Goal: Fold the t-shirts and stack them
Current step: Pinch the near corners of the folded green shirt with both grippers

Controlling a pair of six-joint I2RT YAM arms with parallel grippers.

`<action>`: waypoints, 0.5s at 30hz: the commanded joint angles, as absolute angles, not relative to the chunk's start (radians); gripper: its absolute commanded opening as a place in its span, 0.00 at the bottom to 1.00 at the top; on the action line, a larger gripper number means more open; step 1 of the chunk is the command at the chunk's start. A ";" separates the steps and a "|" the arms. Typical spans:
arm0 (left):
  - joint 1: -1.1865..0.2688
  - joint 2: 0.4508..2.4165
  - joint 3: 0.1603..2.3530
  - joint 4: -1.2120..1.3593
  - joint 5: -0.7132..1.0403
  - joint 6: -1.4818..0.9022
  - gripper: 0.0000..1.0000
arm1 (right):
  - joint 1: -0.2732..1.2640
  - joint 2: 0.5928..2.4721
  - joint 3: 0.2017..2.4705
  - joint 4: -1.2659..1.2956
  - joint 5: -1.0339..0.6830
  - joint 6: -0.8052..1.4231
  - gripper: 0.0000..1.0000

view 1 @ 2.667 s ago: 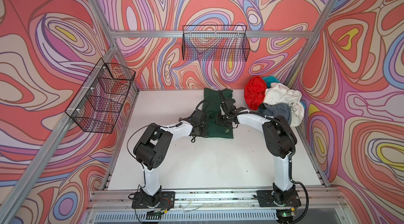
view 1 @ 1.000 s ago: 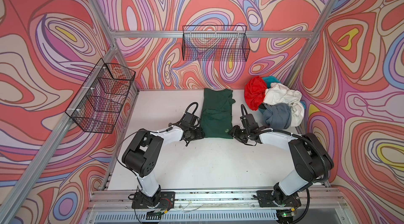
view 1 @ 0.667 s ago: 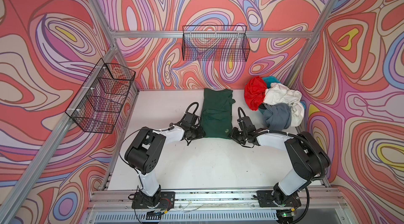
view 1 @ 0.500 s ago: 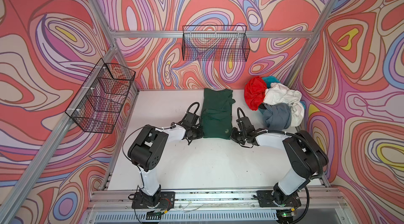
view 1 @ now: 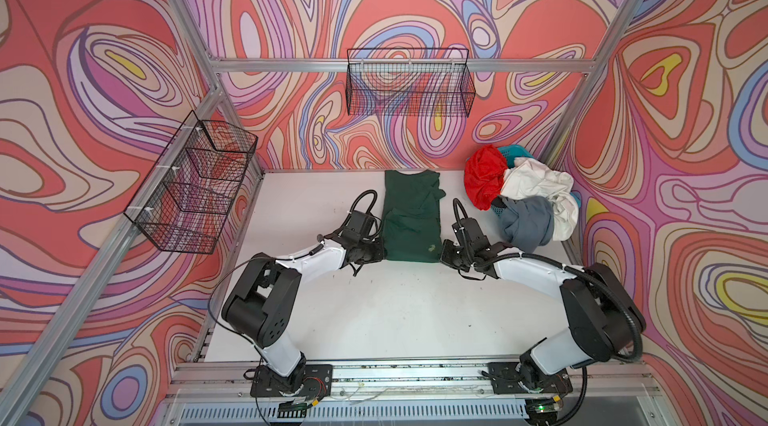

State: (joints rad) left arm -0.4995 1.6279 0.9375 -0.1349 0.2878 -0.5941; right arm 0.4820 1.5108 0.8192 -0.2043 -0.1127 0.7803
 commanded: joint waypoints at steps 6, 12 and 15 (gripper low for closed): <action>-0.558 1.470 0.850 -0.218 0.213 -0.584 0.00 | 0.571 1.378 0.813 -0.307 -0.023 0.782 0.00; -0.598 1.323 0.779 -0.251 0.157 -0.609 0.00 | 0.641 1.260 0.777 -0.344 0.031 0.822 0.00; -0.623 1.245 0.755 -0.296 0.118 -0.612 0.00 | 0.687 1.204 0.770 -0.375 0.069 0.842 0.00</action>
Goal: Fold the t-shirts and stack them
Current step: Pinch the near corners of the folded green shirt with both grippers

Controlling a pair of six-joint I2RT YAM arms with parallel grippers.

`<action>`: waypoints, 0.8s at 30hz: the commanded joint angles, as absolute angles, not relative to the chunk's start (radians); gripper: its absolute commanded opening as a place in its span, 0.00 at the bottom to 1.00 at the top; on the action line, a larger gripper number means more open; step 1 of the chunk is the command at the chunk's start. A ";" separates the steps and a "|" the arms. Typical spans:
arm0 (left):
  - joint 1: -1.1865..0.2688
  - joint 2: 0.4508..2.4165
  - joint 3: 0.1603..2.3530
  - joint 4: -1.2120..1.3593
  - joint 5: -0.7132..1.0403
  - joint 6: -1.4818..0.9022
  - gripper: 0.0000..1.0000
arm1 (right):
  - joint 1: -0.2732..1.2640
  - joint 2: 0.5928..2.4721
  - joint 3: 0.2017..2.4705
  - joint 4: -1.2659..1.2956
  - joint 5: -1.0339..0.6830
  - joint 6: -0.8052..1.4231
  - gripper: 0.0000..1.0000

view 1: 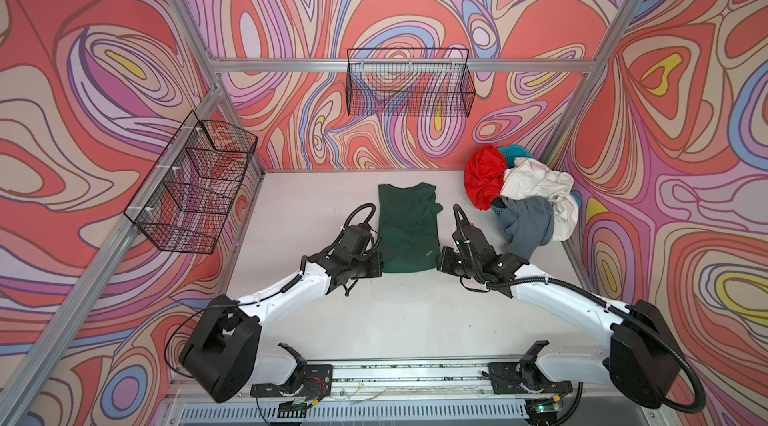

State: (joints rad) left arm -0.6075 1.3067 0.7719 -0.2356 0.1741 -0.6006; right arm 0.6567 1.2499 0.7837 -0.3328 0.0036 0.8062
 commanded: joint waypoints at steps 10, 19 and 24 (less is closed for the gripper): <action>-0.751 0.968 0.730 -0.484 -0.033 -0.654 0.00 | 0.917 1.062 0.802 -0.457 0.228 0.934 0.00; -0.775 0.901 0.793 -0.568 -0.090 -0.679 0.00 | 0.929 1.004 0.830 -0.479 0.265 0.950 0.00; -0.774 0.968 0.802 -0.518 -0.070 -0.691 0.00 | 0.927 1.023 0.837 -0.452 0.255 0.947 0.00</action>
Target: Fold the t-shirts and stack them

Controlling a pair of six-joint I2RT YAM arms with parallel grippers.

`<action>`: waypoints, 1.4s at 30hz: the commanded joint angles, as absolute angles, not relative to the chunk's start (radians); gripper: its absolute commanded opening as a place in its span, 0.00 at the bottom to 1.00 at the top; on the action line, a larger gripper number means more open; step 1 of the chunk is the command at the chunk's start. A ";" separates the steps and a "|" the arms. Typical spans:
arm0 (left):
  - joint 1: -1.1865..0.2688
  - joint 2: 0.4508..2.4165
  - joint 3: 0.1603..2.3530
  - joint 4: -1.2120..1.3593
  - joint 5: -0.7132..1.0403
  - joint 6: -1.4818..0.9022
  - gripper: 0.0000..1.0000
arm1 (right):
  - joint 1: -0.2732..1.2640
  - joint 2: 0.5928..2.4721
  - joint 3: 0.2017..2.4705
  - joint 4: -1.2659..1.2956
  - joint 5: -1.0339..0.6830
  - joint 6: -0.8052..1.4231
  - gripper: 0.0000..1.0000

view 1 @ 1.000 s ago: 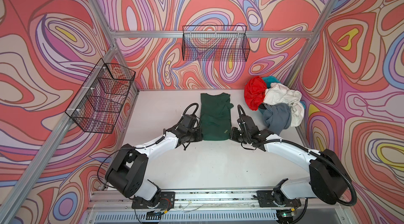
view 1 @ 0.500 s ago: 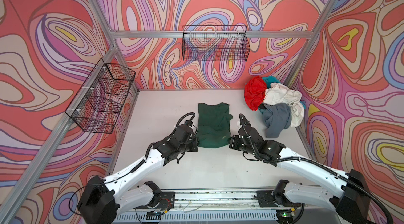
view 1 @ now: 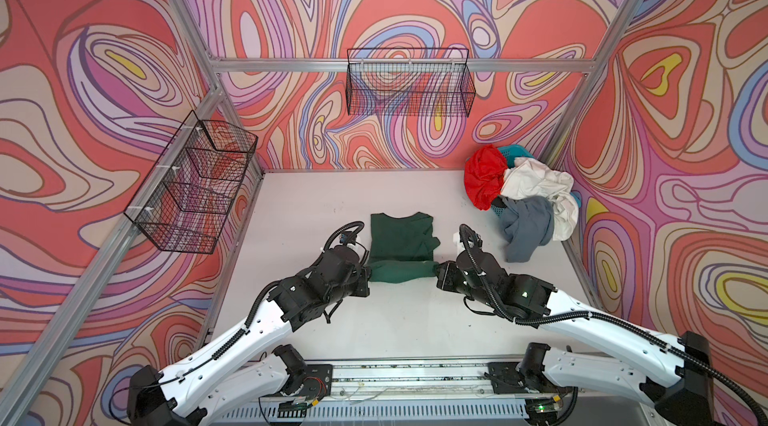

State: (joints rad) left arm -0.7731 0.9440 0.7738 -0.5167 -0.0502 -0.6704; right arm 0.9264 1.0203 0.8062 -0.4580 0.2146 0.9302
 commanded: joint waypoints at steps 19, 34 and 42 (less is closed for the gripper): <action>-0.762 1.157 1.006 -0.513 -0.152 -0.580 0.00 | 0.770 1.160 1.004 -0.469 0.184 0.823 0.00; -0.630 1.327 1.114 -0.449 -0.041 -0.518 0.00 | 0.600 1.303 1.104 -0.445 0.050 0.741 0.00; -0.587 1.451 1.216 -0.430 -0.018 -0.490 0.00 | 0.514 1.416 1.166 -0.417 -0.043 0.715 0.00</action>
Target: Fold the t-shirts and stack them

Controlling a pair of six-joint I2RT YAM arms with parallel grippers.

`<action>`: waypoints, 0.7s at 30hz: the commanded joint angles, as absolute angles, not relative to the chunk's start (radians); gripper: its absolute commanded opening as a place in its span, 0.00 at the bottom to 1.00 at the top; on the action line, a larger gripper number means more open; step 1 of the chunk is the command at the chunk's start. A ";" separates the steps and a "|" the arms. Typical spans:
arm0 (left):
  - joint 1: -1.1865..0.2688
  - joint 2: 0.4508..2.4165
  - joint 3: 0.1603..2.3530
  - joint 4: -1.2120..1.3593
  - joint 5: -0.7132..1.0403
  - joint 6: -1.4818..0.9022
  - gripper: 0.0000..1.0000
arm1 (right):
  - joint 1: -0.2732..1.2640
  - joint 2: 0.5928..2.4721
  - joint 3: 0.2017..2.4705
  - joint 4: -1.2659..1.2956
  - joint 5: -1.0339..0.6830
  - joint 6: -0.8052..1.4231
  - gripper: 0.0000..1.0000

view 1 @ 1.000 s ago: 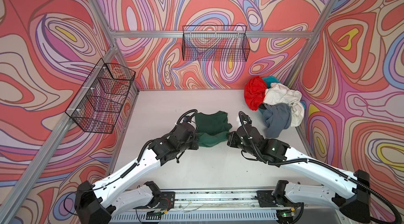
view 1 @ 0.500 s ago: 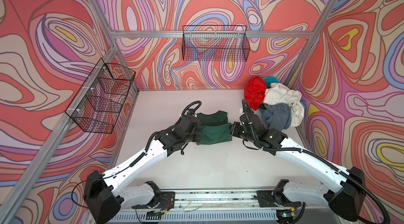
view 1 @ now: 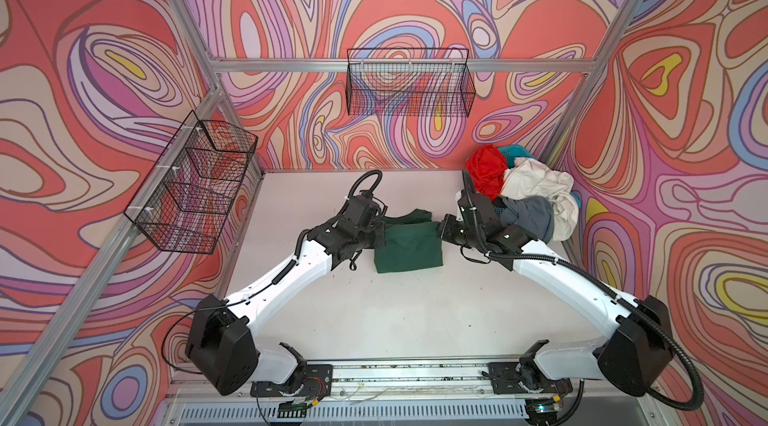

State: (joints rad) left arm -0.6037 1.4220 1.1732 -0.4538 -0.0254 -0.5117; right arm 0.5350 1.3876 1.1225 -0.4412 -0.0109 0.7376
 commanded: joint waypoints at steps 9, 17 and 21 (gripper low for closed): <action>-0.526 1.590 1.298 -0.408 0.016 -0.500 0.00 | 0.420 1.608 1.276 -0.374 -0.153 0.685 0.00; -0.463 1.718 1.368 -0.395 0.056 -0.512 0.00 | 0.377 1.830 1.437 -0.372 -0.216 0.667 0.00; -0.427 1.828 1.441 -0.382 0.102 -0.515 0.00 | 0.355 1.930 1.504 -0.366 -0.238 0.674 0.00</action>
